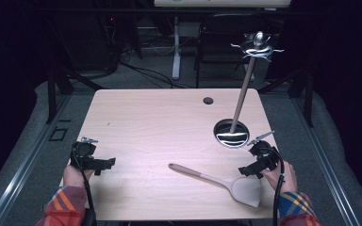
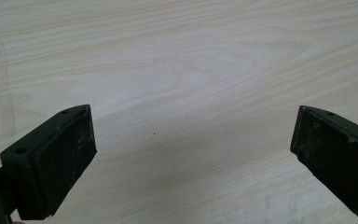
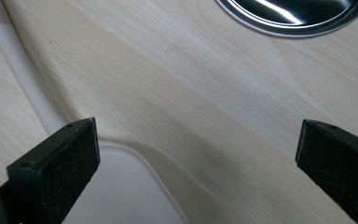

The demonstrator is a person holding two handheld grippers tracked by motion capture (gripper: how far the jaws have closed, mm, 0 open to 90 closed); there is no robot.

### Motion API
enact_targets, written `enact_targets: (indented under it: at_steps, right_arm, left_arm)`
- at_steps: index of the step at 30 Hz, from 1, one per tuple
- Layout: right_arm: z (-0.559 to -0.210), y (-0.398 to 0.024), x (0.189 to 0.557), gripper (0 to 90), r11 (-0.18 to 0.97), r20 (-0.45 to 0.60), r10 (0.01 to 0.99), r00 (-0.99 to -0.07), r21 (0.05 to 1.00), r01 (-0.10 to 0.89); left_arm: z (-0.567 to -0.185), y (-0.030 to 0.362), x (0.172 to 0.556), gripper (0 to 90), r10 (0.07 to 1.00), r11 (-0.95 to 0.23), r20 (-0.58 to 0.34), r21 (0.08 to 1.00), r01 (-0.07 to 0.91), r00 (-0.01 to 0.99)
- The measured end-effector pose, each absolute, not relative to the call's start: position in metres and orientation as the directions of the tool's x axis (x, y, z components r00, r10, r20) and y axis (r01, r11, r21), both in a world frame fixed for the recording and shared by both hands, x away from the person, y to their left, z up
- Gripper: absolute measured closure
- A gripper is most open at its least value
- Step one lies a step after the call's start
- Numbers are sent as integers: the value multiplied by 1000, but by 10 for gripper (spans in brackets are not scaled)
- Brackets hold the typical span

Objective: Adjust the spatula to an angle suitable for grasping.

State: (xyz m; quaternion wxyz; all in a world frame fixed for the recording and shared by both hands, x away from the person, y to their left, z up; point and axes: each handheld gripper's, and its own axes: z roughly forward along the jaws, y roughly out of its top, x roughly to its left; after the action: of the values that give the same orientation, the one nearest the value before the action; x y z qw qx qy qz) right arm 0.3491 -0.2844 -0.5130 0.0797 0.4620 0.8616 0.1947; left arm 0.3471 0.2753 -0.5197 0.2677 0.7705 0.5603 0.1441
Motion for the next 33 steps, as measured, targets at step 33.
enact_targets:
  at_steps: [33]
  right_arm:
    - [-514,-247,354,41,649,115,689,-716,341,680]
  left_arm:
    - [-522,280,352,0,939,-204,-128,542,815,320]
